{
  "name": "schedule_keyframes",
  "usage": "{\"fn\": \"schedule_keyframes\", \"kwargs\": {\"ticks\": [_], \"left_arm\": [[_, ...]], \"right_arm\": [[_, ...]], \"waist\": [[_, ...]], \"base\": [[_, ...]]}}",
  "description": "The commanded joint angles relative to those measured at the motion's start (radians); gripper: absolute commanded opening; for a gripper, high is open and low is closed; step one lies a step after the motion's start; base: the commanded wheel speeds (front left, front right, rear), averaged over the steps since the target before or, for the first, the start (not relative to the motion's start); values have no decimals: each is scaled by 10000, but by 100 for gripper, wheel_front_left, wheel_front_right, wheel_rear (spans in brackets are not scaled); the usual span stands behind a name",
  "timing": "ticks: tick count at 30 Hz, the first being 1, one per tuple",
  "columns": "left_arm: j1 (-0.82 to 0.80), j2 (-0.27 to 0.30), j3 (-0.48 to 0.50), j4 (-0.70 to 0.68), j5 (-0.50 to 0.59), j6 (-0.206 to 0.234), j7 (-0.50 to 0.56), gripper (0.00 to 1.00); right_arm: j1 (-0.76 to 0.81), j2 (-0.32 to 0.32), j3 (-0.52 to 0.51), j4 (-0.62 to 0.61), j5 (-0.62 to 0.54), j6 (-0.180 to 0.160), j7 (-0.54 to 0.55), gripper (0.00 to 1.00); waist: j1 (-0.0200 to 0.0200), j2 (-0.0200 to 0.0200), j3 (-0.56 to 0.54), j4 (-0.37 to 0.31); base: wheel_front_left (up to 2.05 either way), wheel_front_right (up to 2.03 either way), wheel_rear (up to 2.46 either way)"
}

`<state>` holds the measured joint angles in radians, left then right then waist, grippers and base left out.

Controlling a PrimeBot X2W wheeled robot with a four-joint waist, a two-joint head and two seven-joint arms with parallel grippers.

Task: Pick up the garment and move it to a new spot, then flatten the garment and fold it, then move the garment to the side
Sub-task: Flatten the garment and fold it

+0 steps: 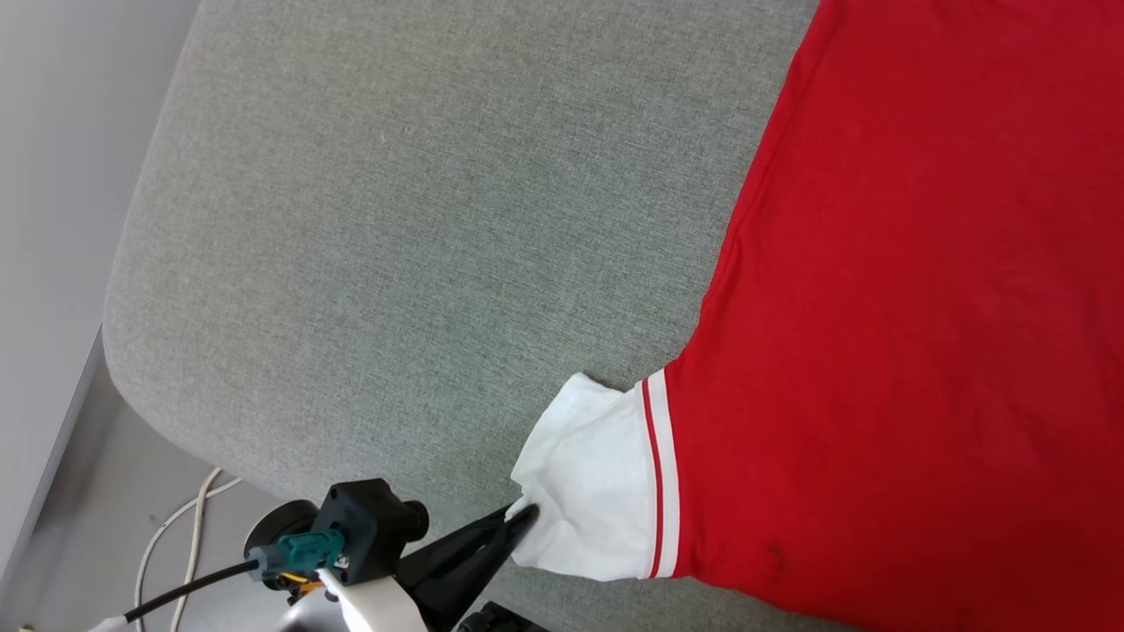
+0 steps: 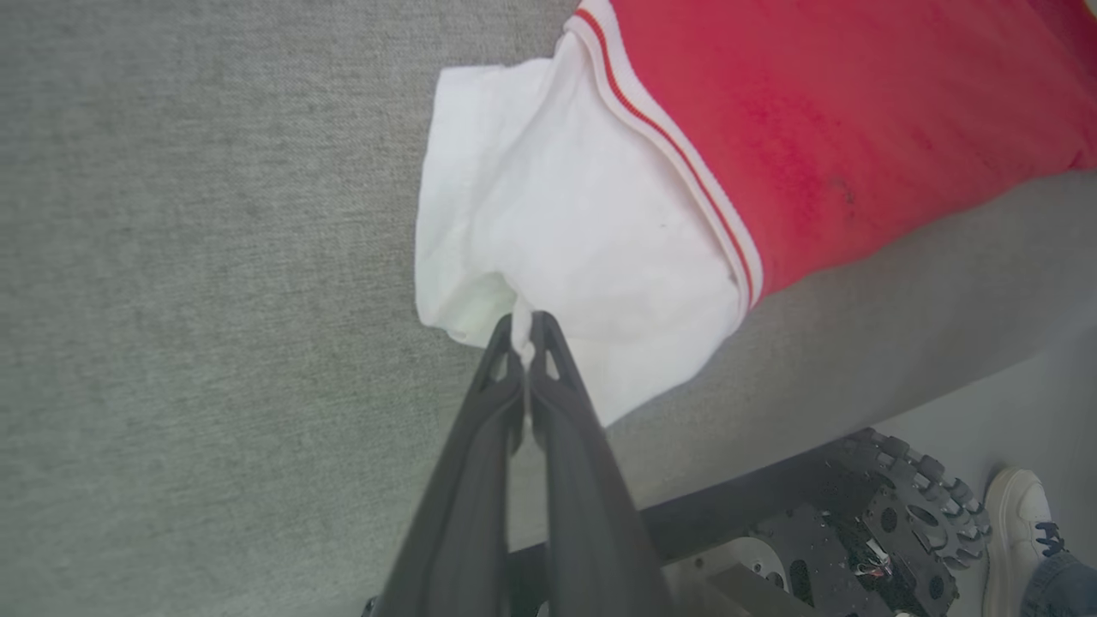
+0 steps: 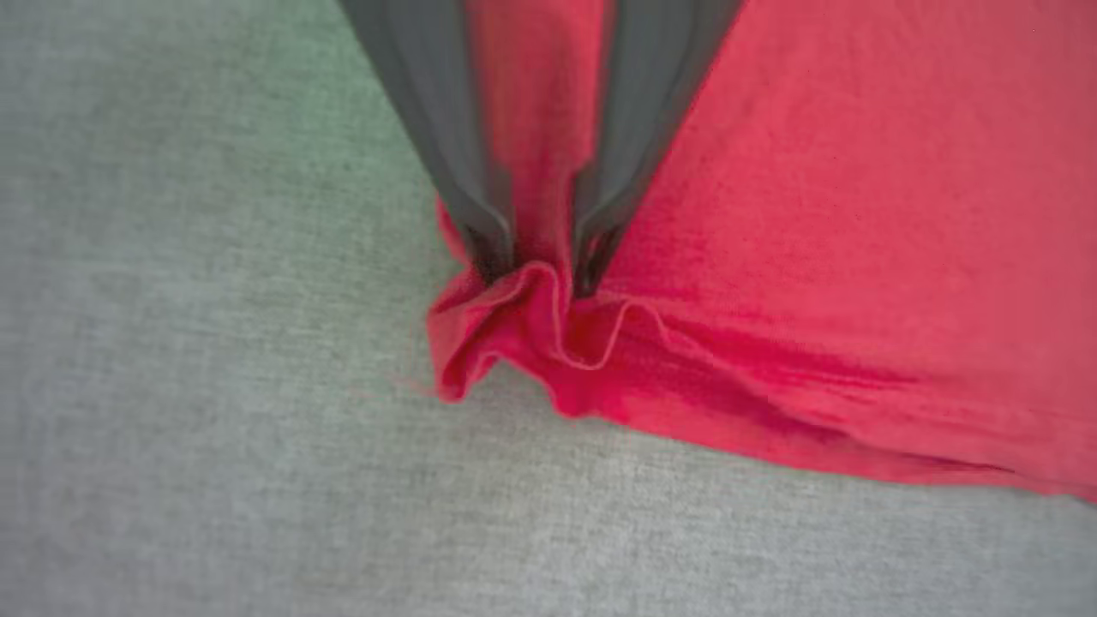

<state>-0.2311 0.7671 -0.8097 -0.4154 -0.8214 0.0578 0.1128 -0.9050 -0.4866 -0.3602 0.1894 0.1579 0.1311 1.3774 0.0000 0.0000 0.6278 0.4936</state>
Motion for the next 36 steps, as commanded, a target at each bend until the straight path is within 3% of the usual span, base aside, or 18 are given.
{"fn": "schedule_keyframes", "kwargs": {"ticks": [1,15,26,36], "left_arm": [[-105,-59,31,44,10,-24,-43,0],[148,294,322,234,45,414,-187,0],[767,561,697,347,-384,1214,-316,0],[1394,439,1005,559,-854,1637,-764,0]], "right_arm": [[919,161,1,551,32,-7,325,0],[1963,695,-4,757,536,-7,-633,0],[4396,963,714,549,1927,-5,-1774,0],[7456,1070,732,-860,3412,-5,-2439,0]], "waist": [[0,0,-19,-17],[0,0,-1708,-1254],[0,0,-3591,-2750],[0,0,-4598,-3578]], "base": [[0,0,0],[0,0,0],[0,0,0],[0,0,0]]}}
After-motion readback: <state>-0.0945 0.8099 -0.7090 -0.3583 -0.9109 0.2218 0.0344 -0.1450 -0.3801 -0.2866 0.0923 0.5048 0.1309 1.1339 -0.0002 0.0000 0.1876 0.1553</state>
